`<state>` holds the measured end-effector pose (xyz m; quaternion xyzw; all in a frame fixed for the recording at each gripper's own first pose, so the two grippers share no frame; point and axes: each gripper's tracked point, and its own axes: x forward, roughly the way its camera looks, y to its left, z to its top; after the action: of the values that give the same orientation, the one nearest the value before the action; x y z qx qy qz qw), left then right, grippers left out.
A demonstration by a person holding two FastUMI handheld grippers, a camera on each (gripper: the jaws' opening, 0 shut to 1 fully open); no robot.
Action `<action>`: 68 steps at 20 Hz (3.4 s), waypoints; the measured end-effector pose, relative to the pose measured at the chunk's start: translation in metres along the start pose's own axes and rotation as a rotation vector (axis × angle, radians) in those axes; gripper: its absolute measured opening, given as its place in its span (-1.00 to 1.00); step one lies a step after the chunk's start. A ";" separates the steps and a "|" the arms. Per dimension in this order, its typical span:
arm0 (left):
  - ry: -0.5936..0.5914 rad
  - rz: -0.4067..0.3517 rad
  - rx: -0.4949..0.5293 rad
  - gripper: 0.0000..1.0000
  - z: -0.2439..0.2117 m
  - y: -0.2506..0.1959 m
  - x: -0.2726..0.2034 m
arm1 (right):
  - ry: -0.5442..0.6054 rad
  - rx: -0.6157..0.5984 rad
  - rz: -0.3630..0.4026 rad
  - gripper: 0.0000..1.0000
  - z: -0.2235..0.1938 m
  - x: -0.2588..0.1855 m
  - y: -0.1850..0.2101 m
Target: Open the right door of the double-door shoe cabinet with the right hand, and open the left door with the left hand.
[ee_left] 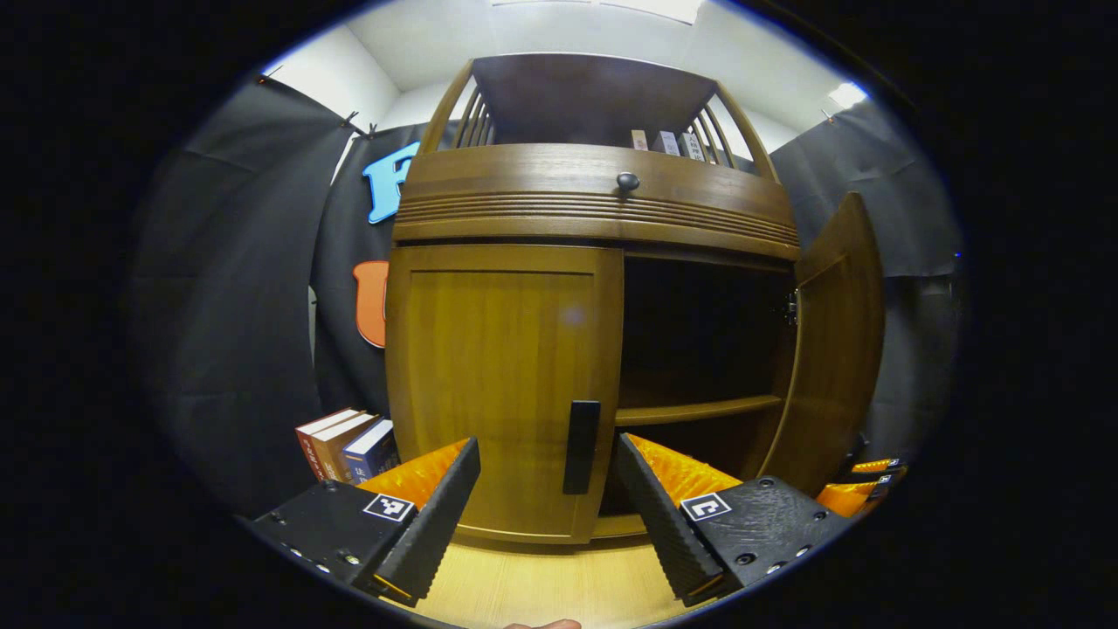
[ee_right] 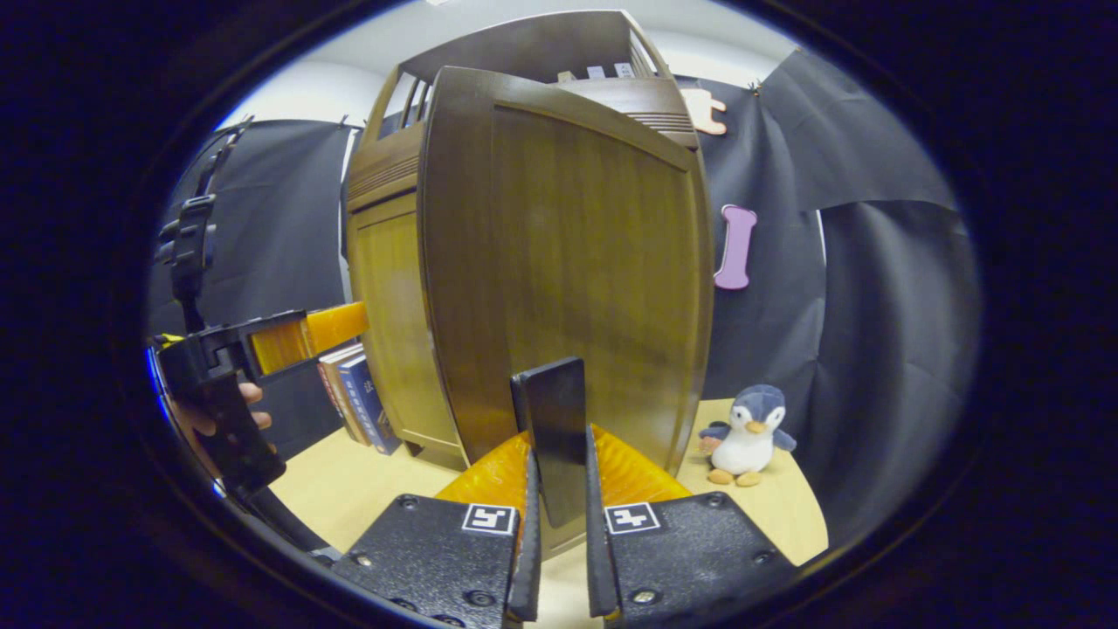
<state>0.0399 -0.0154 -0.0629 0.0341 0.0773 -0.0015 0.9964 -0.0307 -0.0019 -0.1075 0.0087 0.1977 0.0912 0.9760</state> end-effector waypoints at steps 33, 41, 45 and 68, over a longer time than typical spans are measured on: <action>0.166 -0.055 0.025 0.90 -0.078 -0.018 0.125 | -0.014 0.109 -0.405 -0.92 0.005 -0.084 -0.148; 0.125 -0.096 0.026 0.62 -0.072 -0.027 0.148 | -0.079 0.111 -0.366 -0.93 0.019 -0.097 -0.118; 0.126 -0.132 0.067 0.06 -0.072 -0.033 0.153 | -0.086 0.085 -0.342 -0.89 0.020 -0.092 -0.102; 0.163 -0.087 0.017 -0.49 -0.074 -0.001 0.064 | -0.041 -0.036 -0.175 0.00 0.011 -0.040 -0.051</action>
<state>0.0918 -0.0111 -0.1462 0.0393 0.1594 -0.0426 0.9855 -0.0539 -0.0592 -0.0844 -0.0245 0.1763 0.0091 0.9840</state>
